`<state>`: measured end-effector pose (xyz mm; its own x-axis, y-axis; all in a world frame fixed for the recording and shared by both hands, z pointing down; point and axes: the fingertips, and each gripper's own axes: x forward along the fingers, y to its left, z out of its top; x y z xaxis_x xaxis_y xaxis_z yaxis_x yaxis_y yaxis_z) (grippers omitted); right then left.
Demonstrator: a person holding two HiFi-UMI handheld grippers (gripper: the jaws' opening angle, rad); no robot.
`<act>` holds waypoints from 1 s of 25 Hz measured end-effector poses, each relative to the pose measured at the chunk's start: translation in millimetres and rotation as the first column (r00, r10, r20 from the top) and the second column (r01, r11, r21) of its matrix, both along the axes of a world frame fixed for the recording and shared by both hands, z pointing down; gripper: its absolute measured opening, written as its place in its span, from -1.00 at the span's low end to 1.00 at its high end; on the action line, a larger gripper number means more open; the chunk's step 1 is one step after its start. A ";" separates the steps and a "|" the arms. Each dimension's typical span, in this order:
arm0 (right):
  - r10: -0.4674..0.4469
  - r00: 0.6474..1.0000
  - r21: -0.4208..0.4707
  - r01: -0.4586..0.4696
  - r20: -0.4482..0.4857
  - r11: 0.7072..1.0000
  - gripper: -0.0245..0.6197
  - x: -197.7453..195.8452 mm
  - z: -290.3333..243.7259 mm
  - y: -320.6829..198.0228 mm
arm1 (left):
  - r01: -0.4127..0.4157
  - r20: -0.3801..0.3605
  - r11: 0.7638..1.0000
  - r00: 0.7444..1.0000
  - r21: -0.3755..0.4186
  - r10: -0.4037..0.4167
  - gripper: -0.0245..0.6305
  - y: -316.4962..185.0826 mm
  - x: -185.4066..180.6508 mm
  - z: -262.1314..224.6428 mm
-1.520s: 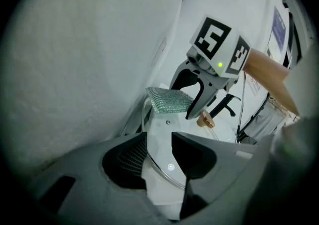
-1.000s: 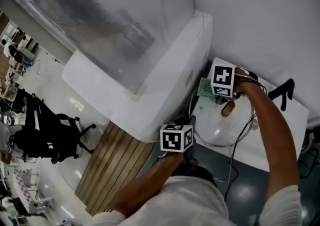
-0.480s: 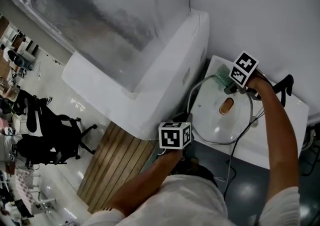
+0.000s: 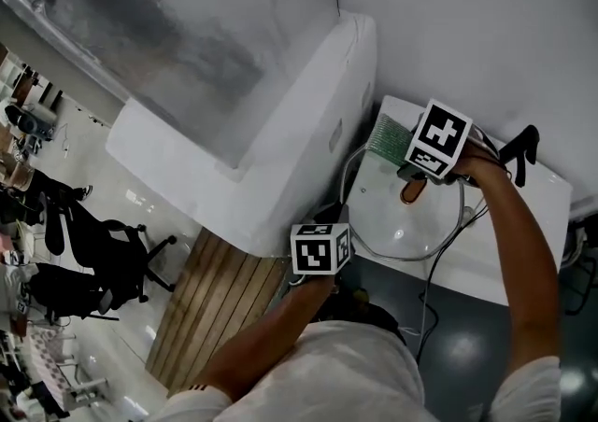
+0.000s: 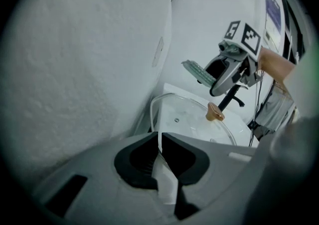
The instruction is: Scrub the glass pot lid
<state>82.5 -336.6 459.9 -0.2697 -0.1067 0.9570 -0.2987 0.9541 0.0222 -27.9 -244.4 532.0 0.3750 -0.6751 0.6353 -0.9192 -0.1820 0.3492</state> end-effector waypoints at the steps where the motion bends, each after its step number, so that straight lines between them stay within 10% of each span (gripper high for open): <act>1: -0.044 0.998 0.006 0.045 -0.035 0.999 0.16 -5.5 -0.8 8.8 | -0.001 0.000 1.000 1.000 0.002 0.001 -0.82 0.0 0.0 0.2; 8: -0.274 0.913 -0.042 0.275 -0.301 0.961 0.16 -22.1 20.5 61.8 | -0.006 0.001 1.000 1.000 0.012 0.006 -0.82 1.7 1.3 -1.7; 17: -0.333 0.828 0.016 0.380 -0.451 0.925 0.16 -25.7 47.2 79.3 | -0.011 0.026 1.000 1.000 0.025 0.011 -0.82 1.9 0.7 -1.1; 25: -0.302 0.850 0.058 0.361 -0.431 0.931 0.16 -22.0 47.8 82.3 | -0.006 0.037 0.999 0.999 0.037 0.005 -0.82 1.9 1.5 -0.3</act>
